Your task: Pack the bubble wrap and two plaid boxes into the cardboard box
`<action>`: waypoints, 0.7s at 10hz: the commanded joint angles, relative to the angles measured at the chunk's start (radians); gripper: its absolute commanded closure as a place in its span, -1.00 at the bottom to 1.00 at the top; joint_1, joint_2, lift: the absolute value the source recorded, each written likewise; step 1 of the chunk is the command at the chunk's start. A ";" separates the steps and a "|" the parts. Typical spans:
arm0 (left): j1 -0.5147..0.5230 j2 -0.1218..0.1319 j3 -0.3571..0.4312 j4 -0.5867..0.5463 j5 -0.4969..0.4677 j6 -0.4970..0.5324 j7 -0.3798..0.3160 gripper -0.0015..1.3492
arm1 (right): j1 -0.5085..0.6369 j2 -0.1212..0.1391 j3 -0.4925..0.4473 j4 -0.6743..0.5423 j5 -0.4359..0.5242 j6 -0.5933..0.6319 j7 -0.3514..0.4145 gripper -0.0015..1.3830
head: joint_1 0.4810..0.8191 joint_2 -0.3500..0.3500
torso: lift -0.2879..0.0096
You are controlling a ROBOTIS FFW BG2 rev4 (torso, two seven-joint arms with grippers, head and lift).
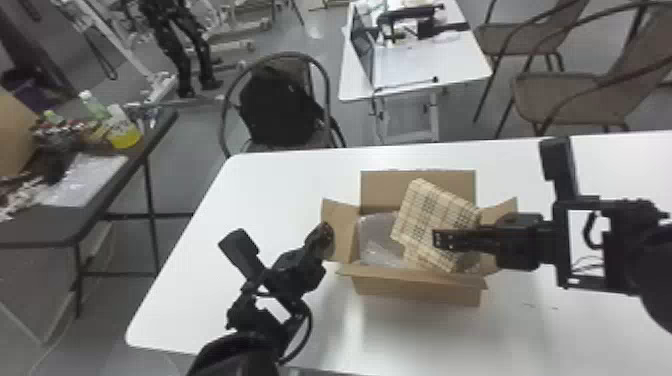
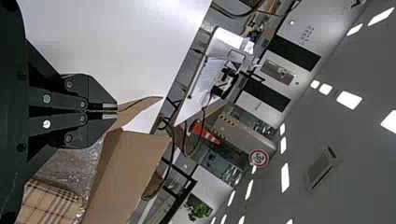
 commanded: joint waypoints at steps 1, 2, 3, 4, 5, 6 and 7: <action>-0.007 -0.003 -0.019 0.003 0.015 0.002 -0.003 0.79 | -0.027 0.005 0.041 0.048 0.018 -0.012 0.013 0.47 | 0.27 0.90 | 0.35; -0.013 -0.003 -0.036 -0.001 0.038 0.002 -0.007 0.79 | -0.027 0.012 0.043 0.051 0.070 -0.022 0.013 0.18 | 0.27 0.91 | 0.35; -0.015 -0.003 -0.050 -0.003 0.050 0.002 -0.009 0.79 | -0.027 0.014 0.043 0.052 0.087 -0.023 0.013 -0.12 | 0.27 0.90 | 0.35; -0.015 -0.003 -0.050 -0.003 0.058 -0.001 -0.009 0.79 | -0.024 0.014 0.043 0.055 0.084 -0.032 0.013 -0.41 | 0.27 0.86 | 0.35; -0.010 -0.003 -0.047 -0.003 0.064 -0.004 -0.009 0.79 | -0.021 0.014 0.035 0.052 0.084 -0.040 0.013 -0.61 | 0.27 0.83 | 0.35; -0.010 -0.003 -0.045 -0.003 0.066 -0.005 -0.009 0.79 | -0.004 0.015 0.012 0.026 0.112 -0.064 0.011 -0.75 | 0.27 0.83 | 0.35; -0.010 -0.003 -0.042 -0.003 0.066 -0.008 -0.009 0.79 | 0.030 0.020 -0.025 -0.055 0.259 -0.074 0.010 -0.82 | 0.27 0.81 | 0.35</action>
